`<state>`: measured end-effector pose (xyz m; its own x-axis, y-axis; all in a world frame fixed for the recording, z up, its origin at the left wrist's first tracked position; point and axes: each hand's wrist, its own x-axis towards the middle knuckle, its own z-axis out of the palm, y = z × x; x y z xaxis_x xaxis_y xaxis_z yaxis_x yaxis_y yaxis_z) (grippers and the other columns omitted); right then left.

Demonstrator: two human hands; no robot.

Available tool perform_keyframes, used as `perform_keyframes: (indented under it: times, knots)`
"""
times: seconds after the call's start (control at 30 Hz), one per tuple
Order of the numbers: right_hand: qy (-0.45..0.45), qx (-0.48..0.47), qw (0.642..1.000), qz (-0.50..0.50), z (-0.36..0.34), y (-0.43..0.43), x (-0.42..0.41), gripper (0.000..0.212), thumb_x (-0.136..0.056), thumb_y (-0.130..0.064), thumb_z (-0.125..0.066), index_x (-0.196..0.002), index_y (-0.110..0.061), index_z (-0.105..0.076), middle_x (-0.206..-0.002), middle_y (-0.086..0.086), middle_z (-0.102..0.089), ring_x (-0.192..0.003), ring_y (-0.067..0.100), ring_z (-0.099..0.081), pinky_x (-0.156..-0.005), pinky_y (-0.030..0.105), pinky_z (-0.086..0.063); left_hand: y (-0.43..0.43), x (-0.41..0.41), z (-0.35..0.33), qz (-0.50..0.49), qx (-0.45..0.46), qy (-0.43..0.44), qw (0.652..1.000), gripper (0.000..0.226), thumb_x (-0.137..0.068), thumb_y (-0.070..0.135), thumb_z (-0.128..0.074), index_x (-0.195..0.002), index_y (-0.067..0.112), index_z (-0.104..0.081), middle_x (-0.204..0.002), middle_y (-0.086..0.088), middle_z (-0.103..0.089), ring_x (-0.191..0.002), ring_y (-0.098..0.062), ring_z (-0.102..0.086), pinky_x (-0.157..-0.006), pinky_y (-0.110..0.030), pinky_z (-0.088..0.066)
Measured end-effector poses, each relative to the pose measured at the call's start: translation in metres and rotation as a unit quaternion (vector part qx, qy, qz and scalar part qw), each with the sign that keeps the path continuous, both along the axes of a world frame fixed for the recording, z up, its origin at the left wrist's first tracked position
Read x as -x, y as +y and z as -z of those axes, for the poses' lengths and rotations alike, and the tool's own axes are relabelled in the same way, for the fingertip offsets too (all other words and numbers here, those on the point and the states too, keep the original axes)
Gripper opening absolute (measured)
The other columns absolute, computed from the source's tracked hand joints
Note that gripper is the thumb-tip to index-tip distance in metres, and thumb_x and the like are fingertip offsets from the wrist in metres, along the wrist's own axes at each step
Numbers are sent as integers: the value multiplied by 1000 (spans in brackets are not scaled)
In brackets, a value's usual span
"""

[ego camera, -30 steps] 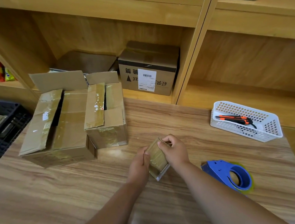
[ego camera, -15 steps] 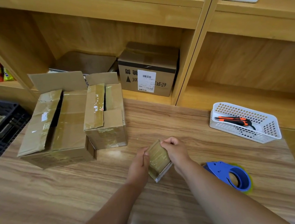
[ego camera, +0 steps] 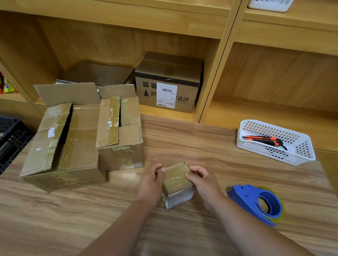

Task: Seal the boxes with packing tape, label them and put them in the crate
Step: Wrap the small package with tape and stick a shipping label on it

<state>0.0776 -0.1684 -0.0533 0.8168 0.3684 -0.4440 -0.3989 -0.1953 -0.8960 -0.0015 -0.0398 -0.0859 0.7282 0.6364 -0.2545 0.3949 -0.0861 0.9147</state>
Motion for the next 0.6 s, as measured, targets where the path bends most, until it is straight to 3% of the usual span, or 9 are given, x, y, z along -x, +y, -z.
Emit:
perform_keyframes:
  times: [0.1,0.27,0.43,0.5,0.6]
  knots:
    - [-12,-4,1000,18,2,-3,3,19,-87,3,-59,-86,-16,-66,-82,-6,-66,-66,-2,-60,-57,8,-46,-13,1,2,-10,-9,9,1000,24,-98,31,-43,-112,16,-56,-92,5,-62,-93,-16,-57,-75,-26,-38]
    - [-25,3,1000,18,7,-4,6,17,-89,-3,-59,-89,-18,-66,-83,-7,-65,-70,0,-59,-62,10,-48,-27,10,3,30,25,-11,999,41,-96,26,-49,-134,17,-39,-115,2,-54,-104,-13,-51,-86,-23,-37]
    - [-31,6,999,25,12,-3,9,14,-88,-4,-61,-94,-14,-68,-91,-6,-68,-76,1,-60,-66,10,-48,-27,17,9,47,7,0,999,40,-99,29,-38,-137,20,-34,-127,-4,-50,-115,-18,-48,-98,-32,-39]
    - [-27,9,999,36,12,-2,6,16,-86,-1,-62,-90,-15,-69,-92,-5,-68,-80,4,-60,-71,13,-48,-29,15,9,37,16,-4,999,36,-99,26,-37,-135,18,-36,-120,-4,-53,-108,-17,-51,-92,-29,-41]
    - [-17,24,999,36,7,1,3,21,-85,2,-62,-83,-18,-68,-86,-5,-67,-77,8,-60,-68,17,-47,-27,12,8,15,54,-18,998,28,-100,20,-38,-128,17,-42,-98,-3,-57,-81,-11,-55,-72,-20,-45]
